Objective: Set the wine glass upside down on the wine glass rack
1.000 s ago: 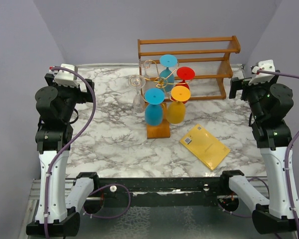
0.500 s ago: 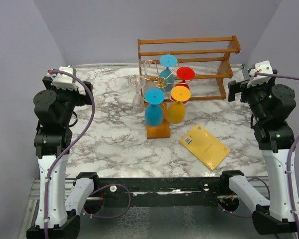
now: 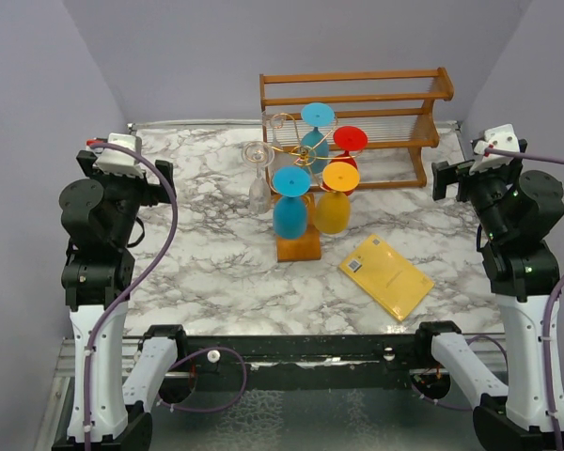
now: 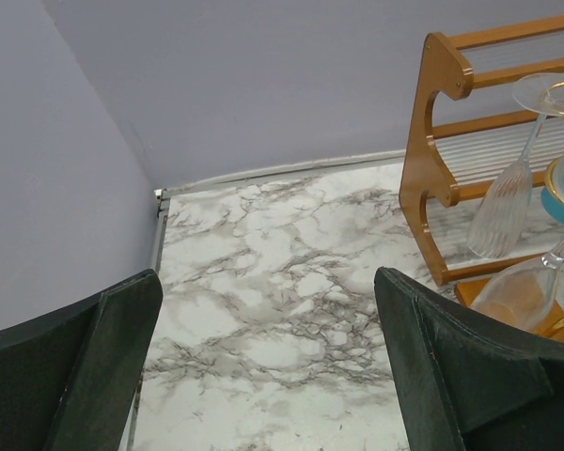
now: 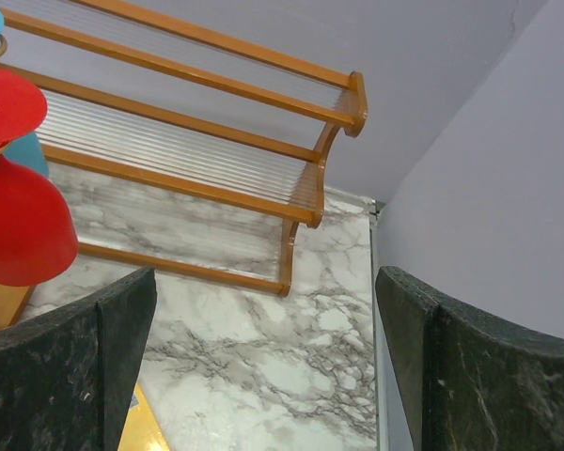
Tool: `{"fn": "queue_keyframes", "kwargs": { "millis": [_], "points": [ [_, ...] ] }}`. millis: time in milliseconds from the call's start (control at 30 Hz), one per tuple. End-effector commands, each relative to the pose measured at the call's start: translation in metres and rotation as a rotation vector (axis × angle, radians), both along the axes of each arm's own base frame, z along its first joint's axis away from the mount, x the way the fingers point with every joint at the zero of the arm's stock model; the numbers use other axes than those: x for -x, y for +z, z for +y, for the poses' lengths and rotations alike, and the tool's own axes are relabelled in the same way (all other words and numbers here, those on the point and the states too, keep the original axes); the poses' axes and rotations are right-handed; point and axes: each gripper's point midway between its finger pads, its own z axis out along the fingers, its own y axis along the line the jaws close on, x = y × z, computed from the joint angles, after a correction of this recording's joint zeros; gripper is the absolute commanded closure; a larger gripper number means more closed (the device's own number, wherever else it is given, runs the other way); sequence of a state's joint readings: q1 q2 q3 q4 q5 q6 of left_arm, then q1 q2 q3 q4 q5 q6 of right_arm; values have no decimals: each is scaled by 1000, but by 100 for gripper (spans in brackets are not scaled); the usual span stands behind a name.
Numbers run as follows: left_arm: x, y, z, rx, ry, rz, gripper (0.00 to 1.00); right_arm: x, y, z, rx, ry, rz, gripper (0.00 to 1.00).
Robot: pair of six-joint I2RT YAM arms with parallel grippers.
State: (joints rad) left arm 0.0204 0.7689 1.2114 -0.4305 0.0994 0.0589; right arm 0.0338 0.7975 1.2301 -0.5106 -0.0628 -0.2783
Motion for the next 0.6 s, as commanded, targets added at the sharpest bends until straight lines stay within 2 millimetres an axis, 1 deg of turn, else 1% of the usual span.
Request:
{"fn": "queue_keyframes", "kwargs": {
  "millis": [0,233,400,567],
  "points": [
    [-2,-3,2,-1,10,9,1,2,-4,1,5,17,13,0],
    [-5,-7,-2,2,-16,26,1,0,-3,3,-6,35,20,1],
    [-6,-8,-2,1,-16,30,1,-3,-4,6,-10,47,30,0],
    [-2,-5,0,-5,-3,21,1,-4,-5,8,-14,61,38,0]
  ]
}}
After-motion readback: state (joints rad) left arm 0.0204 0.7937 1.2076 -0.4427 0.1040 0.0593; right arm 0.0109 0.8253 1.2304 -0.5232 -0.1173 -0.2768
